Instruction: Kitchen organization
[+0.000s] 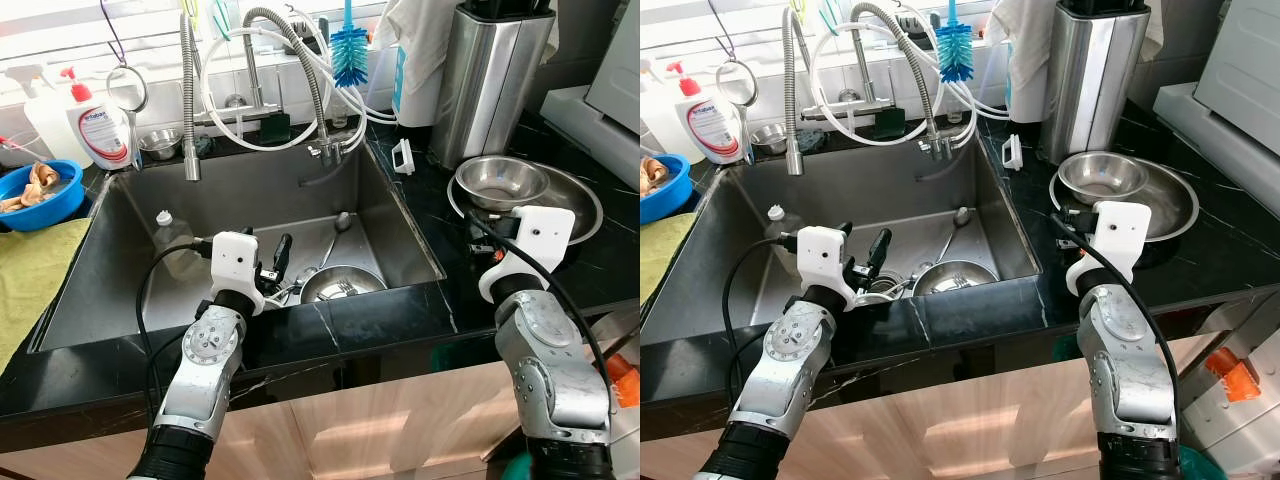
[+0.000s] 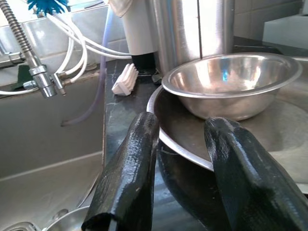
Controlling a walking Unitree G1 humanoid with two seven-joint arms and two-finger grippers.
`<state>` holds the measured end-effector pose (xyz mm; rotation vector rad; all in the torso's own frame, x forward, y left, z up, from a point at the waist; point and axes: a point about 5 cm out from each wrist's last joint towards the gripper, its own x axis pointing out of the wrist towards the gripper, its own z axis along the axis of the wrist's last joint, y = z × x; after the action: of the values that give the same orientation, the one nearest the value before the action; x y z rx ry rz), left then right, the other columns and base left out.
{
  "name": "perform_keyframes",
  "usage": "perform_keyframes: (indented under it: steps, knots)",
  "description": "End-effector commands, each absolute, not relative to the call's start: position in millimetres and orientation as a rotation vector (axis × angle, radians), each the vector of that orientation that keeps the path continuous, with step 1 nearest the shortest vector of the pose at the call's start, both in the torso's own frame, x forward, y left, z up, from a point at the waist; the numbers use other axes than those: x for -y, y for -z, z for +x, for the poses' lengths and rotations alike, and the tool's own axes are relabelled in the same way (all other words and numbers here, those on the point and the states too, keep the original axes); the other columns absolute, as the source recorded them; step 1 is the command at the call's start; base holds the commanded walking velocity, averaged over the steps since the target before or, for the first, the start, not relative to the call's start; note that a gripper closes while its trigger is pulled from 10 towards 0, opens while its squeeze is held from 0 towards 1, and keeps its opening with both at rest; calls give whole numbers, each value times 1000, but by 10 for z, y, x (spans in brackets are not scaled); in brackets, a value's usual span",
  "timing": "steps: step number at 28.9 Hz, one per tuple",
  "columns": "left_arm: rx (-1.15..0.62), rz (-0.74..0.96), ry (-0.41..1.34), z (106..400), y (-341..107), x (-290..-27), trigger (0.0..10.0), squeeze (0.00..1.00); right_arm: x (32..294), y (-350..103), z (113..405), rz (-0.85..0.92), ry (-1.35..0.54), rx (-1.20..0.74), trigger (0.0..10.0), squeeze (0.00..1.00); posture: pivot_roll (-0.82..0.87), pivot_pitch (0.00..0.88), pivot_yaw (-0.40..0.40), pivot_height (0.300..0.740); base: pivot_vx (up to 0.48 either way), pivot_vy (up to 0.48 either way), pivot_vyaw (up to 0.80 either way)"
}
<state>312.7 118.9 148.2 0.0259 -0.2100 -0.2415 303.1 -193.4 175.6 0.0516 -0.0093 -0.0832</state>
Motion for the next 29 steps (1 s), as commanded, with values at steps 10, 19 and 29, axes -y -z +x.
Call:
perform_keyframes:
  steps: [10,19,29]
  knots:
    - [219,49,237,3149,-1520,-1215,10000,0,1939,-1687,3012,75,97,-10,10000,0,-111,0,96,740,0,0,0]
    - [220,49,238,3152,-1526,-1217,10000,0,1924,-1673,3004,81,112,-10,10000,0,-110,0,98,740,0,0,0]
    - [220,50,240,3156,-1525,-1217,10000,0,1970,-1688,2973,80,166,3,10000,0,-113,0,100,740,0,0,0]
